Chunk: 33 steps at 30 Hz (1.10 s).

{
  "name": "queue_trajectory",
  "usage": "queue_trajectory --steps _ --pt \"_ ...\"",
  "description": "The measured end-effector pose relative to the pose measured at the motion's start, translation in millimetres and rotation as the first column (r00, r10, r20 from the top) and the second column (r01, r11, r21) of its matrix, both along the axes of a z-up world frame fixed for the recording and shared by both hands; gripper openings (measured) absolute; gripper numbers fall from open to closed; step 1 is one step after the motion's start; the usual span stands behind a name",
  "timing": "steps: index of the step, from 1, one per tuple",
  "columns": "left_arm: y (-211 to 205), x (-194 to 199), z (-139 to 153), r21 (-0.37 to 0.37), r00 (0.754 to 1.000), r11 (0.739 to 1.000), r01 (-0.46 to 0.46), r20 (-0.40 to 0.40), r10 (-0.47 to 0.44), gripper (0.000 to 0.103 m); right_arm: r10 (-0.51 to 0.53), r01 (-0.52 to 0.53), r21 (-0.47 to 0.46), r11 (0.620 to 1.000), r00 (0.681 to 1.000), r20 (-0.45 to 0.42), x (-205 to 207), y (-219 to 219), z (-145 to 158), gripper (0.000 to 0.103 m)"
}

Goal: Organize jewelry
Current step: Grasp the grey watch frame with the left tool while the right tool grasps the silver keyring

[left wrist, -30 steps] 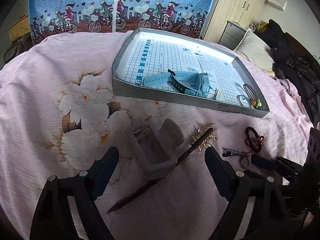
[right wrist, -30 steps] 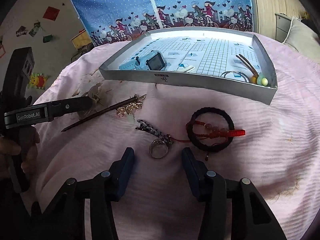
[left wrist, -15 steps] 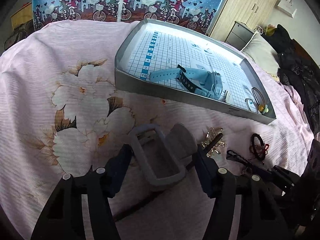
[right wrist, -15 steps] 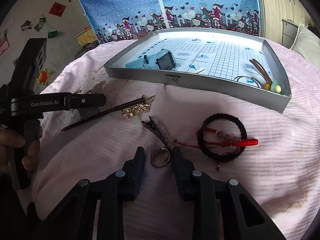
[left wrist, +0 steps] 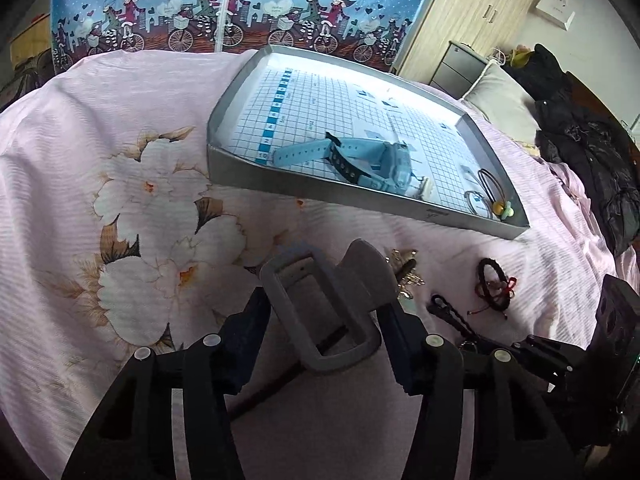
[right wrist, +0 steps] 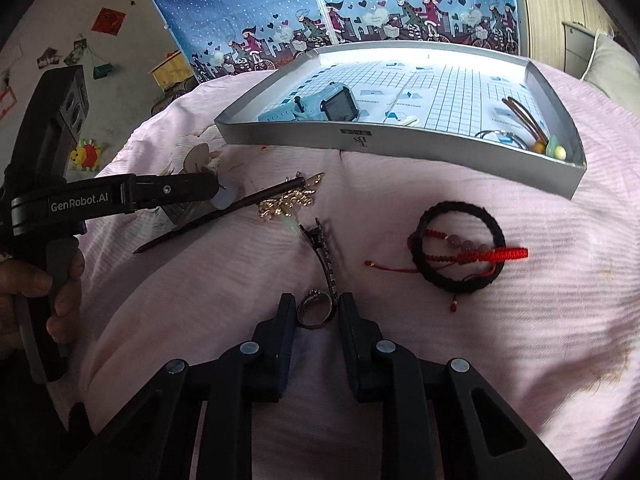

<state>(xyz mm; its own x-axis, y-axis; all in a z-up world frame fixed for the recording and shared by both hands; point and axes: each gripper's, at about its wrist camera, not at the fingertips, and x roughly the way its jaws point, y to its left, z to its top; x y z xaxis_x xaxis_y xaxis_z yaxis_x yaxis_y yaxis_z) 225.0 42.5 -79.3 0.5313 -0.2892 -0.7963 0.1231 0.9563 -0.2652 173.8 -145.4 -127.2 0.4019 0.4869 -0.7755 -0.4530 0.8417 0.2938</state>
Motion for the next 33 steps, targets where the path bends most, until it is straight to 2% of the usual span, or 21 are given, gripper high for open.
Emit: queue_trajectory --steps 8,16,24,28,33 --pt "-23 -11 3 -0.016 0.995 0.995 0.099 0.005 -0.099 0.049 0.016 -0.015 0.01 1.0 0.999 -0.037 -11 1 4 0.021" --pt "-32 -14 1 -0.03 0.992 0.991 0.129 -0.003 -0.129 0.049 0.012 -0.011 0.024 1.0 0.997 -0.078 -18 -4 6 0.022" --pt "-35 -17 -8 -0.048 0.988 0.989 0.139 -0.059 -0.142 0.049 0.006 -0.003 0.025 1.0 0.994 -0.111 -22 -7 8 0.022" --pt "-35 -16 -8 -0.045 0.988 0.989 0.141 -0.064 -0.144 0.049 -0.011 0.019 0.052 0.998 0.987 -0.159 -21 -11 7 0.022" --pt "-39 -16 -12 -0.024 0.986 0.988 0.149 -0.072 -0.151 0.049 -0.013 0.022 0.052 0.998 0.984 -0.177 -21 -12 8 0.022"
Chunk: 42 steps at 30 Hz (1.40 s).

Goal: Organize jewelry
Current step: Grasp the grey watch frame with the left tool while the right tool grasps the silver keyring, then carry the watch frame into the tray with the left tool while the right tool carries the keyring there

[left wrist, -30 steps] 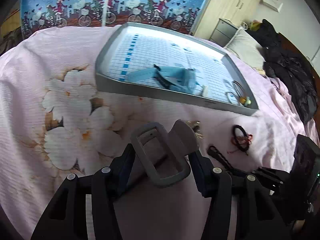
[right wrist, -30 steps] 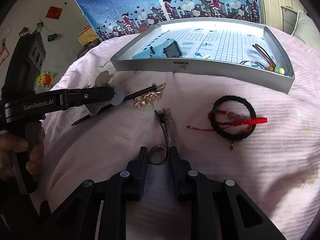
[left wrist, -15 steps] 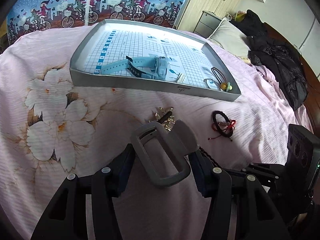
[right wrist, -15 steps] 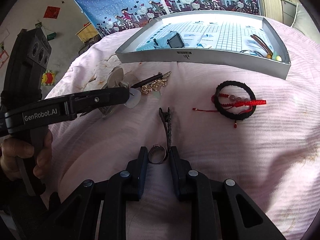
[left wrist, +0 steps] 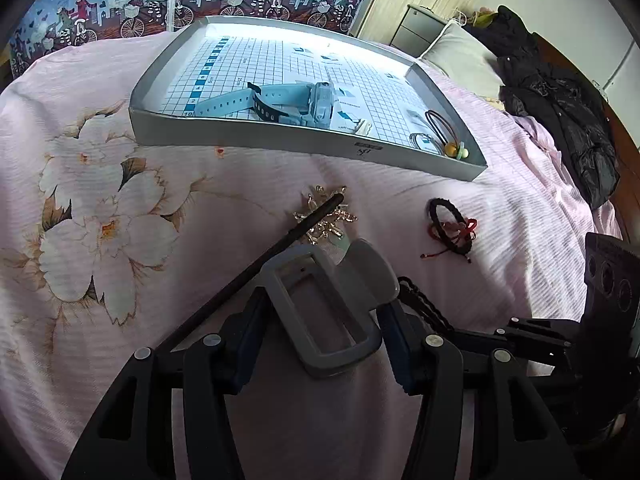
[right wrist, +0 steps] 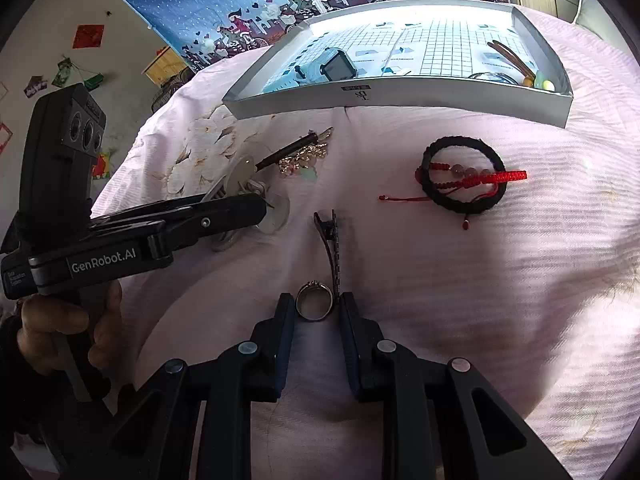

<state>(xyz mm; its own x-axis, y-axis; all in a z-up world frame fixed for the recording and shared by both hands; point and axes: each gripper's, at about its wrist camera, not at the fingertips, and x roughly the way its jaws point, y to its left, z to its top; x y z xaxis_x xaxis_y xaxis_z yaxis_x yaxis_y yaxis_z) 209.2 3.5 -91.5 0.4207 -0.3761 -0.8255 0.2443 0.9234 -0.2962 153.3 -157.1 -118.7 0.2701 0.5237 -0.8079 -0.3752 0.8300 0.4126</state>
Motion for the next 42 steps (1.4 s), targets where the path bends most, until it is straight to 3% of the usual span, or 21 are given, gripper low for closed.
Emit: queue_trajectory --steps 9,19,28,31,42 --pt "0 0 -1 0.004 1.0 1.0 -0.002 -0.003 0.002 0.049 -0.017 0.016 0.036 0.999 1.0 0.021 0 -2 -5 0.025" --pt "0 0 -1 -0.007 1.0 1.0 -0.003 -0.002 0.003 0.049 0.009 -0.007 -0.036 0.999 0.998 0.07 -6 5 4 0.022" --pt "0 -1 2 -0.013 1.0 1.0 0.01 0.006 -0.01 0.049 0.035 -0.008 -0.176 0.984 0.988 0.152 -4 3 14 0.022" --pt "0 -1 2 -0.017 1.0 1.0 0.011 0.005 -0.011 0.049 -0.008 0.029 -0.148 0.989 0.99 0.141 4 -10 10 0.022" --pt "-3 0 -2 -0.002 1.0 1.0 0.011 0.004 -0.011 0.049 -0.107 0.102 0.092 0.99 0.993 0.046 37 -30 -5 0.025"
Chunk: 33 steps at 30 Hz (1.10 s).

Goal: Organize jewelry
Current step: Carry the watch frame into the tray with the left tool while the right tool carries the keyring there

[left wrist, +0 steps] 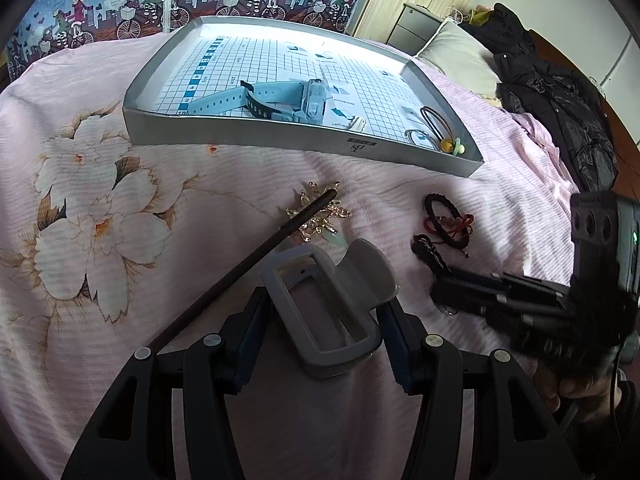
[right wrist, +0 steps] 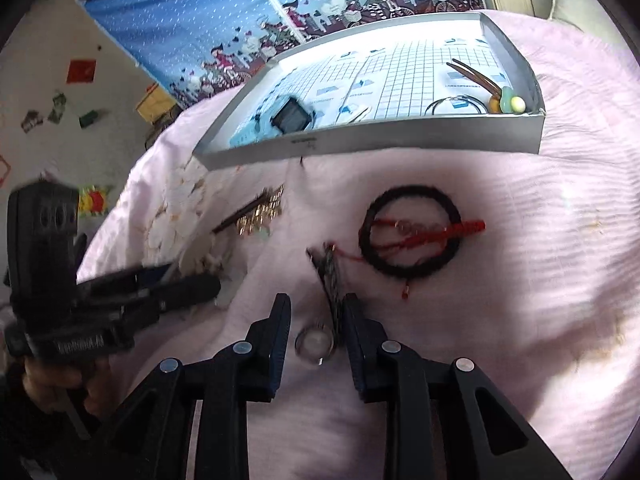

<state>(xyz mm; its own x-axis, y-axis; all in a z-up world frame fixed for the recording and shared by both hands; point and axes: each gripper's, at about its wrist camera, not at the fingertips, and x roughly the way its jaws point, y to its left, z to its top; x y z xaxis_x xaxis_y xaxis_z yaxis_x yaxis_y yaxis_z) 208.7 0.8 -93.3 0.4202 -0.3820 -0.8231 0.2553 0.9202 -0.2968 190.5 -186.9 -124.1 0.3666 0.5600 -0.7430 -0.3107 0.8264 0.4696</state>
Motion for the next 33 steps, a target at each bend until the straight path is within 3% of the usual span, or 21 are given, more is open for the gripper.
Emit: queue_trajectory --steps 2,4,11,14,18,20,27,33 --pt "0 0 0 0.002 1.0 1.0 0.001 0.002 -0.001 0.049 -0.004 0.003 0.009 1.0 1.0 0.006 6 0 -2 0.022" --pt "-1 0 -1 0.001 1.0 1.0 0.0 0.003 0.0 0.049 -0.007 0.007 -0.01 1.0 1.0 0.013 7 0 -4 0.012" --pt "-1 -1 3 -0.037 0.999 0.999 0.011 0.043 -0.01 0.048 -0.01 0.011 -0.008 1.0 0.996 0.094 2 -3 9 0.008" --pt "0 -7 14 -0.048 0.993 0.999 0.011 0.121 -0.005 0.048 -0.024 0.02 0.025 0.999 0.985 0.17 -2 -6 22 0.008" --pt "-1 -10 37 -0.077 0.965 0.997 0.005 0.261 0.016 0.048 -0.067 0.059 0.038 0.998 0.964 0.256 1 -14 40 0.008" --pt "-5 -1 47 -0.086 0.953 0.996 -0.013 0.301 0.039 0.048 -0.084 0.081 0.022 0.996 0.957 0.278 12 -17 46 0.008" --pt "-30 63 59 -0.163 0.947 0.986 -0.036 0.31 0.086 0.048 -0.149 0.18 -0.049 0.982 0.917 0.369 48 -37 63 0.008" --pt "-59 104 41 -0.05 0.952 0.999 0.014 0.305 0.002 0.048 -0.184 0.236 -0.103 0.966 0.913 0.363 70 -53 46 0.008"
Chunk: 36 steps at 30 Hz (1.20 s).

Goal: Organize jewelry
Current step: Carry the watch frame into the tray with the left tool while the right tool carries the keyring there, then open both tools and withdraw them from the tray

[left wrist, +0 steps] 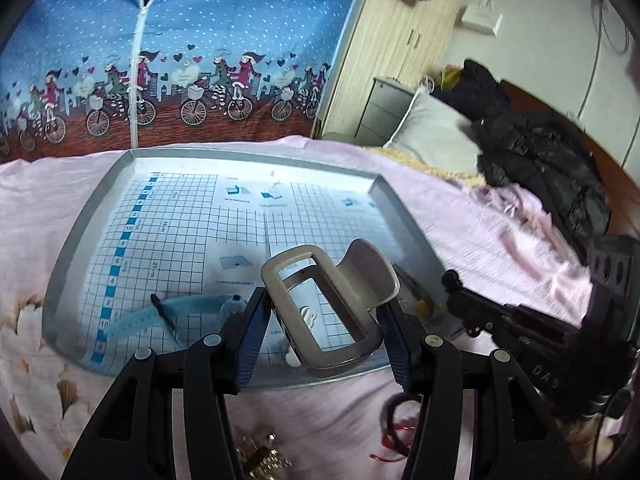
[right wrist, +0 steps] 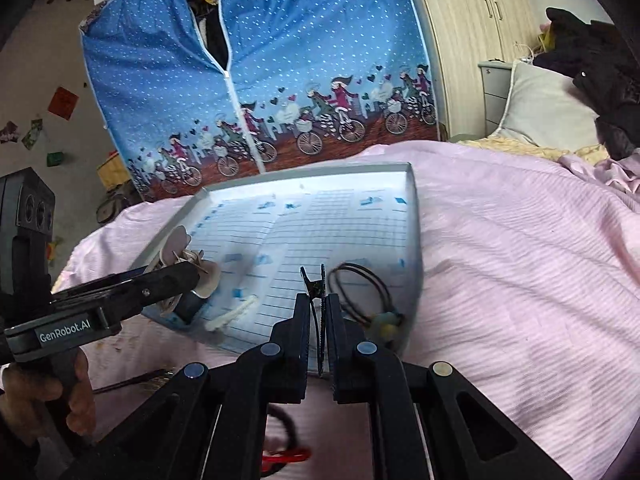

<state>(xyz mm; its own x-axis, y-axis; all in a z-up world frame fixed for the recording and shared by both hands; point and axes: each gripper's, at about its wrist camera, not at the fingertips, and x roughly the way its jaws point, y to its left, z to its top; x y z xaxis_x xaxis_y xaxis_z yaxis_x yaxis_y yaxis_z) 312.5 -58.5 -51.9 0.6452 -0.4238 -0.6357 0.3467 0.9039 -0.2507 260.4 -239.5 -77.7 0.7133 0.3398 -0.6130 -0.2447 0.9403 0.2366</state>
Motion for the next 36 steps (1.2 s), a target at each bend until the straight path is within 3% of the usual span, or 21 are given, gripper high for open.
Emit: queue_trajectory --steps 4,12,17,19,21,23,27,29,30,32,36 --pt "-8 8 -19 0.069 0.999 0.997 0.035 -0.025 -0.034 0.048 -0.015 0.014 -0.031 0.999 0.999 -0.035 5 -3 -16 0.008" --pt "-7 9 -27 0.076 0.998 0.997 0.031 -0.048 -0.027 0.049 -0.018 0.017 -0.039 0.999 0.999 -0.04 4 -2 -18 0.008" --pt "-7 9 -25 0.088 0.998 0.996 0.02 -0.065 -0.014 0.053 -0.022 0.021 -0.025 0.999 0.999 -0.024 0 -4 -11 0.015" --pt "-7 7 -22 0.076 0.997 0.997 0.019 -0.069 -0.014 0.059 -0.029 0.029 -0.022 0.999 1.0 -0.002 -3 -5 -3 0.026" --pt "-7 3 -16 0.075 0.999 0.997 0.014 -0.052 -0.01 0.068 -0.034 0.035 -0.023 0.999 0.999 0.024 -7 -6 5 0.031" --pt "-7 -4 -8 0.085 1.0 0.996 -0.001 -0.019 0.003 0.07 -0.041 0.043 -0.032 0.999 0.998 0.057 -12 -7 15 0.034" --pt "-1 -18 9 0.07 0.999 0.997 -0.035 0.028 0.033 0.075 -0.059 0.064 -0.039 0.997 0.991 0.118 -27 -11 32 0.055" --pt "6 -30 21 0.041 0.995 0.997 -0.063 0.073 0.06 0.096 -0.063 0.069 -0.036 0.997 0.987 0.147 -36 -12 40 0.067" --pt "10 -38 28 0.022 0.992 0.997 -0.08 0.103 0.077 0.099 -0.063 0.069 -0.032 0.997 0.986 0.157 -39 -12 43 0.073" --pt "18 -51 41 -0.009 0.985 0.995 -0.097 0.144 0.098 0.1 -0.06 0.064 -0.017 0.998 0.982 0.18 -49 -13 51 0.078" --pt "31 -78 69 -0.04 0.971 0.993 -0.115 0.207 0.121 0.1 -0.035 0.037 -0.002 0.999 0.972 0.233 -70 -10 69 0.103"
